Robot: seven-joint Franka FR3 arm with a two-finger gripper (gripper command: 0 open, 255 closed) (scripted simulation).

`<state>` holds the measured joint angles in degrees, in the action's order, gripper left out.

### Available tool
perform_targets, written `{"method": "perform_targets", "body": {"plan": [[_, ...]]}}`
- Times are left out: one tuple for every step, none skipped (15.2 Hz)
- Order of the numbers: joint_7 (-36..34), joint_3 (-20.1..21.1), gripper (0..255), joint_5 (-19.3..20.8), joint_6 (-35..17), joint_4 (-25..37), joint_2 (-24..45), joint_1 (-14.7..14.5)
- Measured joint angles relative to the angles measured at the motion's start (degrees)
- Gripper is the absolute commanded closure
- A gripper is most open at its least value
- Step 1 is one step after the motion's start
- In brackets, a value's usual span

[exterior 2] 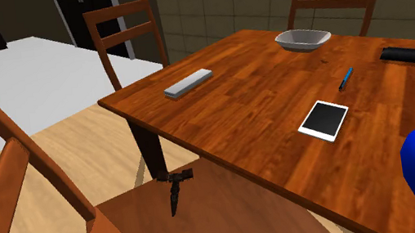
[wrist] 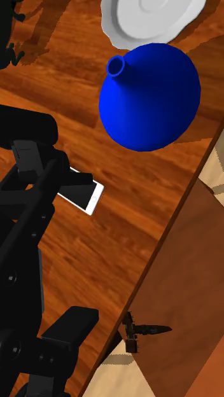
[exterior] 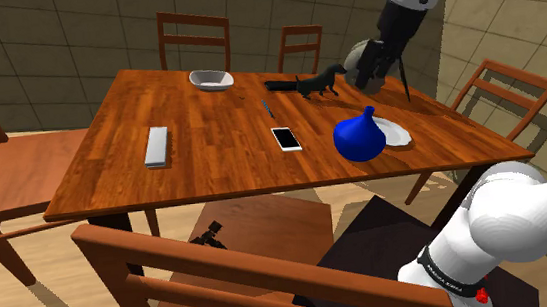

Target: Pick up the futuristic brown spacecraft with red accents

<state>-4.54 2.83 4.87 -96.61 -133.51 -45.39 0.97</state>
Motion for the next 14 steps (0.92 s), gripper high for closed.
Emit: {"method": "perform_targets", "body": {"plan": [[0.0, 0.0, 0, 0.0, 0.0, 0.0, 0.0, 0.0], [-0.31, 0.19, 0, -0.21, -0.91, -0.9, 0.0, -0.13], [-0.72, 0.47, 0, -0.52, -2.19, -2.18, -0.06, -0.33], [-1.26, 0.85, 0, -0.89, -3.73, -3.35, 0.28, -0.56], [-1.91, 1.34, 0, -1.33, -5.5, -4.7, 0.62, -0.84], [-2.43, 1.7, 0, -1.68, -7.64, -6.39, 1.0, -1.08], [-3.01, 2.13, 0, -2.11, -9.48, -7.81, 1.3, -1.37], [-3.44, 2.45, 0, -2.43, -11.42, -9.18, 1.75, -1.6], [-4.24, 3.15, 0, -2.94, -13.07, -9.84, 2.62, -1.95], [-5.08, 3.86, 0, -3.46, -15.09, -11.2, 3.19, -2.35], [-5.3, 4.03, 0, -3.67, -17.35, -12.55, 4.0, -2.47], [-5.75, 4.41, 0, -4.01, -19.29, -13.81, 4.53, -2.73], [-6.49, 5.08, 0, -4.41, -21.44, -14.52, 5.85, -3.03], [-7.16, 5.67, 0, -4.78, -23.66, -15.48, 6.97, -3.31]]}}
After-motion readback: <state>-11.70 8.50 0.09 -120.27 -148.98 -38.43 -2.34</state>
